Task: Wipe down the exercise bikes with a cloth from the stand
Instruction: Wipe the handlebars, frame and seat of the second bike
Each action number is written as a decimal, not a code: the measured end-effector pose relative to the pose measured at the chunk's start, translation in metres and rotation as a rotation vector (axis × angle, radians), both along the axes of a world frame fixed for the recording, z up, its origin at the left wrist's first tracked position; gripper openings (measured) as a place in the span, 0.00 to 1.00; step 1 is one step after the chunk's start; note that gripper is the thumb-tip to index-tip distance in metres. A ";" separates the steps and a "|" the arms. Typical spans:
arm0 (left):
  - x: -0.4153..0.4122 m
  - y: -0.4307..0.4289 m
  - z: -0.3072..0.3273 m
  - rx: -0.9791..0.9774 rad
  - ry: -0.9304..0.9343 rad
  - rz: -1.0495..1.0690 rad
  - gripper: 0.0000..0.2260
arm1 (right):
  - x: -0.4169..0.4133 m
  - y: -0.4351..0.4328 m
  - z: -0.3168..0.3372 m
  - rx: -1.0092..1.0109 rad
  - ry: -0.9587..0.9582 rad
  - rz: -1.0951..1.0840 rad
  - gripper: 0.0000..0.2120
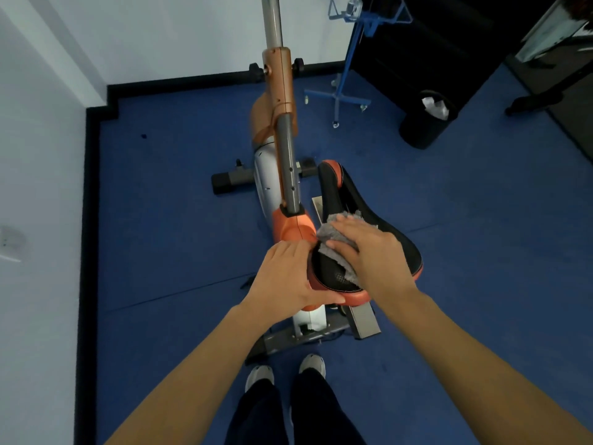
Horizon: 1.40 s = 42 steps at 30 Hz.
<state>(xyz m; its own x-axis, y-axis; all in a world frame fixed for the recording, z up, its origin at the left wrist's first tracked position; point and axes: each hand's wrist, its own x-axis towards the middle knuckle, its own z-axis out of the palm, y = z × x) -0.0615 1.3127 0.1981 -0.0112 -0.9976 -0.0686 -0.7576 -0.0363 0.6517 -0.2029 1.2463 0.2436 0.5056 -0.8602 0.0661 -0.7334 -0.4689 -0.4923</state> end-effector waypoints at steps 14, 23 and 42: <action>-0.014 0.019 -0.009 -0.269 0.029 0.112 0.36 | 0.021 -0.016 0.008 0.018 -0.072 -0.064 0.14; -0.010 0.017 -0.001 -0.261 -0.038 0.041 0.36 | 0.030 -0.038 0.011 0.048 -0.140 -0.166 0.12; -0.040 -0.014 -0.024 -0.469 0.088 0.167 0.20 | 0.041 -0.111 -0.019 0.129 -0.095 -0.228 0.18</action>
